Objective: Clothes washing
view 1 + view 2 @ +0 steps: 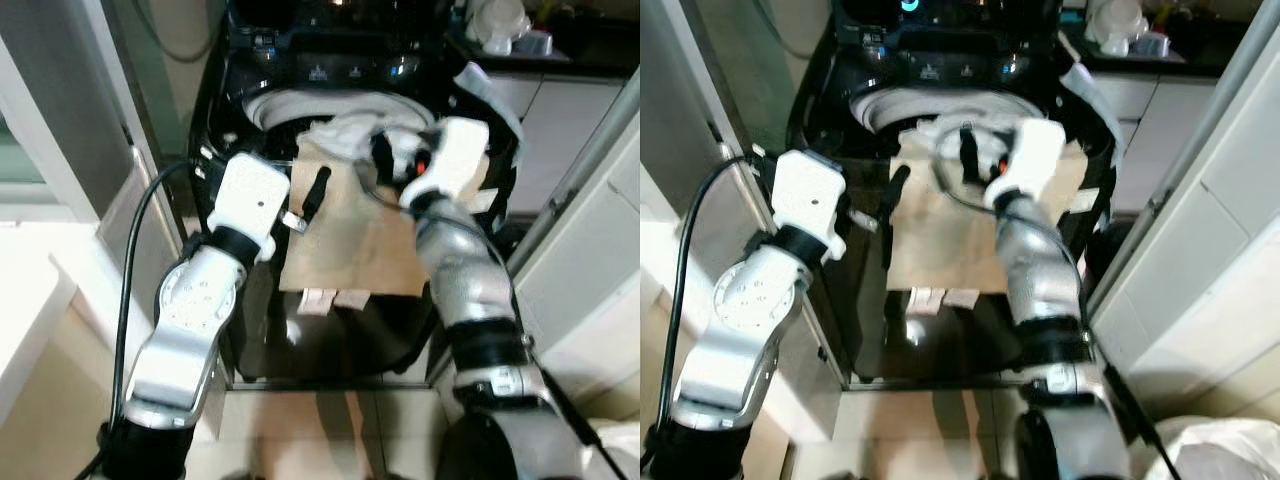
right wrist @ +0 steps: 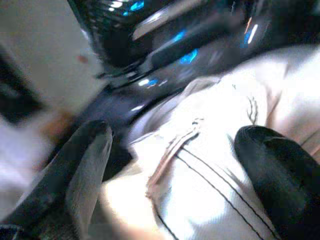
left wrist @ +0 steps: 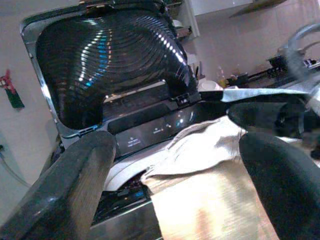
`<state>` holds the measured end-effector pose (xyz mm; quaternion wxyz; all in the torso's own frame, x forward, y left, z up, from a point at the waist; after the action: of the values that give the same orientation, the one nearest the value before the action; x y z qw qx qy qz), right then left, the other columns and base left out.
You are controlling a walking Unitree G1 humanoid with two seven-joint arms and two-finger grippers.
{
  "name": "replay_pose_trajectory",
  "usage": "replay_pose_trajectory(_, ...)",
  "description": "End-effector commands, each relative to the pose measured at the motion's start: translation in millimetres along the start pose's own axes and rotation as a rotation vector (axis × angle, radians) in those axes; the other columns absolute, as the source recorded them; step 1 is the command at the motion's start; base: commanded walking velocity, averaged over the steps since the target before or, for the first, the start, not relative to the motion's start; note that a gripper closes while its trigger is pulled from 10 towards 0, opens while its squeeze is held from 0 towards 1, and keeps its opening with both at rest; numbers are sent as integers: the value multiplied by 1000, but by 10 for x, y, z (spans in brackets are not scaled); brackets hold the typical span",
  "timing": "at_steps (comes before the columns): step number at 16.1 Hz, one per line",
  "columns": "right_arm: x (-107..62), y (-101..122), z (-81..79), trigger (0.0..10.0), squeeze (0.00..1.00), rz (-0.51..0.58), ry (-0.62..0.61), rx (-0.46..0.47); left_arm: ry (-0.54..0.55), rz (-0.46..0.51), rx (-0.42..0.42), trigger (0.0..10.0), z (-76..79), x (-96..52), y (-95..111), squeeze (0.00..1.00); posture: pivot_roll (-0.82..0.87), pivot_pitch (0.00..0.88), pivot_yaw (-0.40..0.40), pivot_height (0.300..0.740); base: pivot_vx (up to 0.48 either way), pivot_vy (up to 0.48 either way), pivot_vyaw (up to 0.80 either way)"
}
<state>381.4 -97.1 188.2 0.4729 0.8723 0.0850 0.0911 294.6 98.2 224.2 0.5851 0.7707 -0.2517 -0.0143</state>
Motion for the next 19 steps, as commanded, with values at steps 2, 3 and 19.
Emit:
replay_pose_trajectory(2,-63,86,15,10000,0,2,40,176,-12,9,10,10000,11,7,42,0,-10,0,-14,740,0,0,0)
replay_pose_trajectory(3,-90,103,51,10000,0,-1,33,266,-13,9,12,10000,10,8,43,0,-11,0,-13,740,0,0,0)
replay_pose_trajectory(19,-384,784,-73,10000,0,52,321,-231,-485,12,344,10000,273,243,-267,0,-51,0,18,740,0,0,0)
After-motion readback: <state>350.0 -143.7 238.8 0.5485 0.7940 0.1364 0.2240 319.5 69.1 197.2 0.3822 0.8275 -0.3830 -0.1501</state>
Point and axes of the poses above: a point about 5 cm out from each wrist's last joint towards the gripper, its own x axis pointing out of the wrist towards the gripper, its own y axis along the axis of the wrist's last joint, z = x × y, the point moved 2 cm from there along x, pointing out of the wrist towards the gripper, and after that the axes turned 2 degrees about -x, right-handed, at the moved point
